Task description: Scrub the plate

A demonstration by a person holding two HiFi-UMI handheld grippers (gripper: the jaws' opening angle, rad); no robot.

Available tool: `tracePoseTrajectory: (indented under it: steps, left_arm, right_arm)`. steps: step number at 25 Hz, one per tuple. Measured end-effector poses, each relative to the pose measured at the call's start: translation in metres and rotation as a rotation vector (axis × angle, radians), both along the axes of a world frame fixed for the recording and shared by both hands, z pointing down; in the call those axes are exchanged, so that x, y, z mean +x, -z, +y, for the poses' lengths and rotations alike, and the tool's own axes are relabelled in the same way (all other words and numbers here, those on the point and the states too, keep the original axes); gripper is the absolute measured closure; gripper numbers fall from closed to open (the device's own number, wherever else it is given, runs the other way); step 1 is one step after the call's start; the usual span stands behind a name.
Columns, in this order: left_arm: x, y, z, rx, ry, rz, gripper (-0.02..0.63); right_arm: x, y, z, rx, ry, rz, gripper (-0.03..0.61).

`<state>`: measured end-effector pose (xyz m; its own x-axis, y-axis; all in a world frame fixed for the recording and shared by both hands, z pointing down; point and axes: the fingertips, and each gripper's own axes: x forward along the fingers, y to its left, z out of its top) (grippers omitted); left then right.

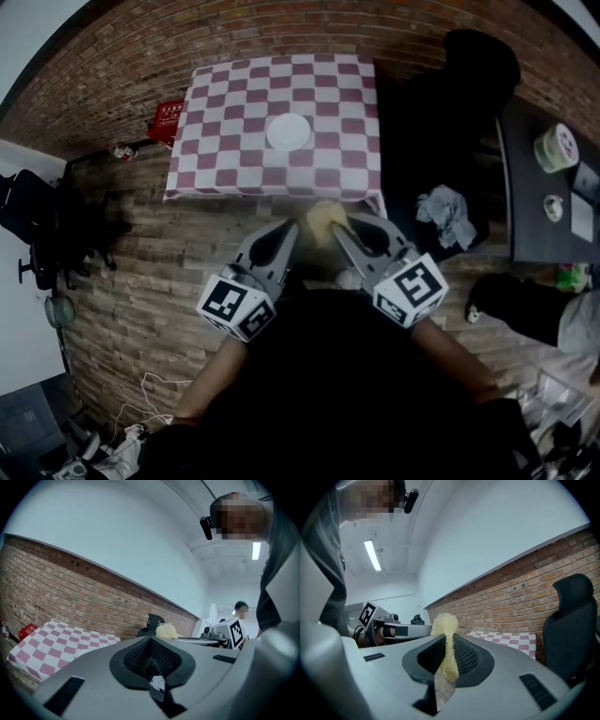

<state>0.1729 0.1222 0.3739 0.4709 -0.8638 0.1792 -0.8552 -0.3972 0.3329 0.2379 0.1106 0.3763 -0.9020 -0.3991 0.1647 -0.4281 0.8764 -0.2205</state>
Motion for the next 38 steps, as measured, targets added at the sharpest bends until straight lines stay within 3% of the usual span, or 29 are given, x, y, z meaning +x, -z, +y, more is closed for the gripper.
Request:
tracePoseTrajectory:
  steps: [11,18,22,28,32,38]
  left_arm:
    - [-0.044,-0.005,-0.082,0.006,-0.174,0.024,0.606]
    - [-0.116,-0.004,-0.143,0.001,-0.265,0.029,0.606]
    - [-0.157,0.001,-0.173,0.013,-0.323,0.031,0.606]
    - [-0.207,-0.007,-0.207,-0.011,-0.383,0.056,0.606]
    - [-0.219,-0.020,-0.225,-0.048,-0.408,0.068,0.606]
    - [-0.210,-0.056,-0.247,-0.144,-0.452,0.076,0.606]
  right_arm:
    - [-0.038,-0.013,-0.068,-0.029,-0.182,0.046,0.531]
    - [-0.109,-0.013,-0.118,-0.032,-0.275,0.053,0.531]
    - [-0.158,-0.004,-0.143,-0.024,-0.306,-0.011,0.531]
    - [-0.210,-0.010,-0.167,-0.050,-0.342,0.033,0.531]
    - [-0.209,-0.027,-0.180,-0.123,-0.384,0.075,0.531]
    - [-0.176,-0.049,-0.216,-0.180,-0.453,0.121,0.531]
